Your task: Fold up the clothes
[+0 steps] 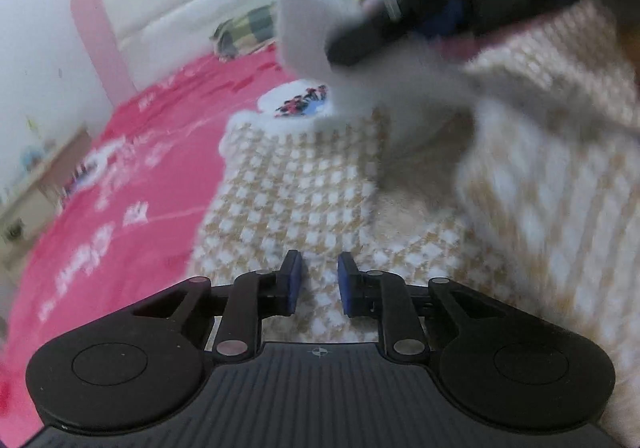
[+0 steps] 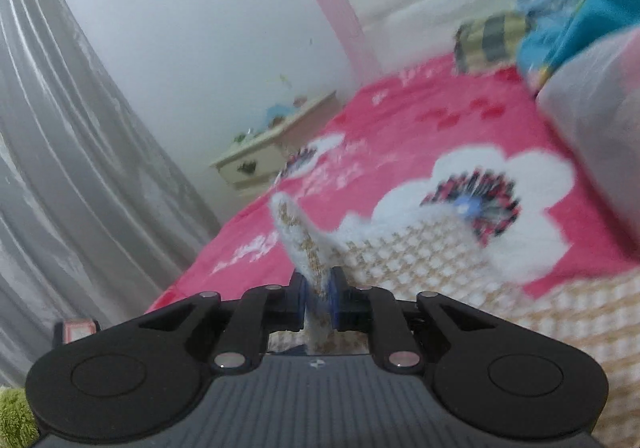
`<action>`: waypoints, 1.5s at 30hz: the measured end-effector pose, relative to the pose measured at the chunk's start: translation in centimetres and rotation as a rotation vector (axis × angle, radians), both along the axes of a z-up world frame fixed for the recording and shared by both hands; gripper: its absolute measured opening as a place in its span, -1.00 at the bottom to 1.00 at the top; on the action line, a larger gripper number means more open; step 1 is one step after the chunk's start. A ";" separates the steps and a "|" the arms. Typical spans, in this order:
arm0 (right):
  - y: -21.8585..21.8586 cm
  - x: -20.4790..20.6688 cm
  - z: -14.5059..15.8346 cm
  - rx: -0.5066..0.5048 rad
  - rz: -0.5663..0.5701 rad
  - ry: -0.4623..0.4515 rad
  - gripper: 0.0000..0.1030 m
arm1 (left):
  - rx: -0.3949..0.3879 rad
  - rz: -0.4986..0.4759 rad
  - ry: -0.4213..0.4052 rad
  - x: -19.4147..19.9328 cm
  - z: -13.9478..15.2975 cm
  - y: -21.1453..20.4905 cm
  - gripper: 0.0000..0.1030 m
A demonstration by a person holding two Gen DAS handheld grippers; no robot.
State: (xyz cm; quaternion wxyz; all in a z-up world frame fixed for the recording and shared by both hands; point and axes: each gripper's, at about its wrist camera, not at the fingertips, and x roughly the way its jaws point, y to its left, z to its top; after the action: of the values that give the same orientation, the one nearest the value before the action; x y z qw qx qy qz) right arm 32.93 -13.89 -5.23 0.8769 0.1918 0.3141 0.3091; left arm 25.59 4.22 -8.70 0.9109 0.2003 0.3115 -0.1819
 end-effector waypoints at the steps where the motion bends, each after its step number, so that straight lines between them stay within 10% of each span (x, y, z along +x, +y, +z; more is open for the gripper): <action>1: 0.5 0.7 -0.7 -0.006 0.001 0.033 -0.46 | -0.043 0.015 0.029 0.4 0.5 0.7 -0.53; 3: 1.4 2.4 -2.6 0.001 0.009 0.139 -0.05 | -0.138 0.089 0.079 0.8 1.5 2.7 -0.46; 8: 1.6 3.5 -1.9 0.047 -0.008 0.184 0.18 | -0.362 0.231 0.127 -0.1 4.2 6.7 -0.45; 12: 0.2 2.0 1.2 0.079 -0.039 0.106 0.36 | -0.401 0.083 0.110 -2.9 6.7 4.4 -0.40; 18: -2.1 -3.9 6.0 -0.017 0.001 0.036 0.37 | -0.254 -0.193 0.209 -8.6 4.6 -4.0 -0.37; 20: -3.2 -7.0 7.5 -0.063 0.023 0.040 0.39 | -0.104 -0.194 0.238 -9.9 2.1 -6.3 -0.36; 26: -10.0 -16.2 13.8 -0.171 -0.007 0.012 0.39 | -0.113 -0.129 0.215 -10.8 1.7 -6.9 -0.33; 31: -18.9 -23.4 22.5 -0.181 -0.297 -0.258 0.69 | -0.115 -0.086 0.203 -10.9 2.7 -6.7 -0.32; 36: -20.7 -24.2 24.9 -0.690 -0.336 -0.412 0.97 | -0.094 -0.109 0.172 -12.8 4.1 -6.9 -0.30; 42: -18.4 -19.9 19.7 -1.217 -0.191 -0.529 0.96 | -0.054 -0.135 0.169 -14.5 4.6 -8.3 -0.27; 44: -17.7 -18.1 18.4 -1.310 -0.145 -0.503 0.80 | -0.044 -0.135 0.178 -14.9 4.6 -8.8 -0.27; 45: -17.4 -17.3 17.8 -1.353 -0.122 -0.484 0.35 | -0.042 -0.137 0.185 -15.2 4.5 -8.9 -0.27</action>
State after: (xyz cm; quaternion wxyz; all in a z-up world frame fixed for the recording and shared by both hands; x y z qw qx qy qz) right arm 15.66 -31.28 12.57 0.8642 -0.4502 0.2223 0.0313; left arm 10.38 -4.71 -4.15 0.8677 0.1843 0.3761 -0.2678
